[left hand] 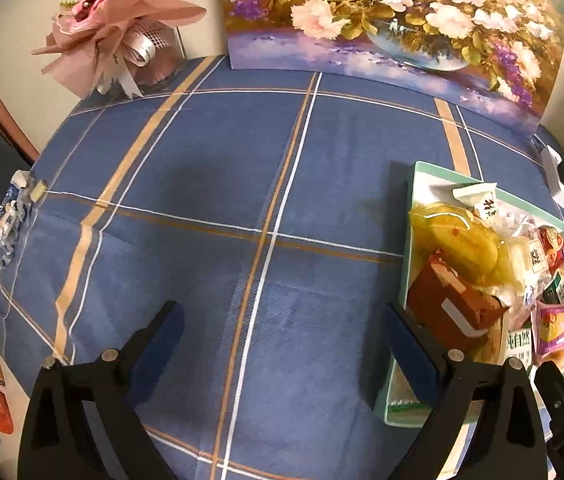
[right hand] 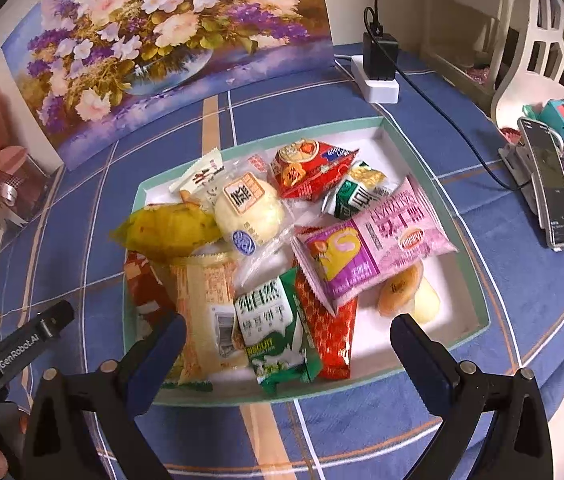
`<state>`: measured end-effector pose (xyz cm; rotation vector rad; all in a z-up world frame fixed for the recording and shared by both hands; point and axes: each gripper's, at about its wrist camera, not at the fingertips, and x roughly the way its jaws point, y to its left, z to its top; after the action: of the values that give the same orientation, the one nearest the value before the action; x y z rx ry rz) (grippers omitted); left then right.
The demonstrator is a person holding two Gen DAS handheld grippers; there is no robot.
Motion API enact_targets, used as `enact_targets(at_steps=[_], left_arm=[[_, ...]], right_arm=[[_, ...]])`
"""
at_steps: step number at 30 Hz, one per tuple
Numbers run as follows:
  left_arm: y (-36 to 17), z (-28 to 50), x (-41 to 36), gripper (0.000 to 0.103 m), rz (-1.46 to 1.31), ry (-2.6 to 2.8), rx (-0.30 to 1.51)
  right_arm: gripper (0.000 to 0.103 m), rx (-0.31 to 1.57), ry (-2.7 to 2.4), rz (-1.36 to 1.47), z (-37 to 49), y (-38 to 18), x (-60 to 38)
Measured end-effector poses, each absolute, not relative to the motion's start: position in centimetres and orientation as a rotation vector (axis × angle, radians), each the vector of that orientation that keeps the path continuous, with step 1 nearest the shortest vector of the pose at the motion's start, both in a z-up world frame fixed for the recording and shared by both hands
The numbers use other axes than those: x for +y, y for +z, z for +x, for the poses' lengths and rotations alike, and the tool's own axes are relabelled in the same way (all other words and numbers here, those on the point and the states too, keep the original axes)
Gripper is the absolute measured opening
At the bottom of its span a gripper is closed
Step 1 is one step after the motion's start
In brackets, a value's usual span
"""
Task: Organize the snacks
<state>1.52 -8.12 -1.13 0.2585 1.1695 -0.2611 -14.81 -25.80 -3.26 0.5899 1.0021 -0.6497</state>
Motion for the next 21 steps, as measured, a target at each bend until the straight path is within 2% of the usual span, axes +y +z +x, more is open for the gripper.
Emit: enact_targets(at_steps=[11, 21], left_arm=[[-0.7, -0.9, -5.0, 0.098, 0.287, -0.222, 1.245], [0.6, -2.6, -1.8, 0.098, 0.237, -0.205, 1.23]], right_arm=[[0.103, 1.014, -0.636, 0.565, -16.4, -2.7, -22.0], [0.103, 0.977, -0.631, 0.543, -18.0, -1.4, -19.6]])
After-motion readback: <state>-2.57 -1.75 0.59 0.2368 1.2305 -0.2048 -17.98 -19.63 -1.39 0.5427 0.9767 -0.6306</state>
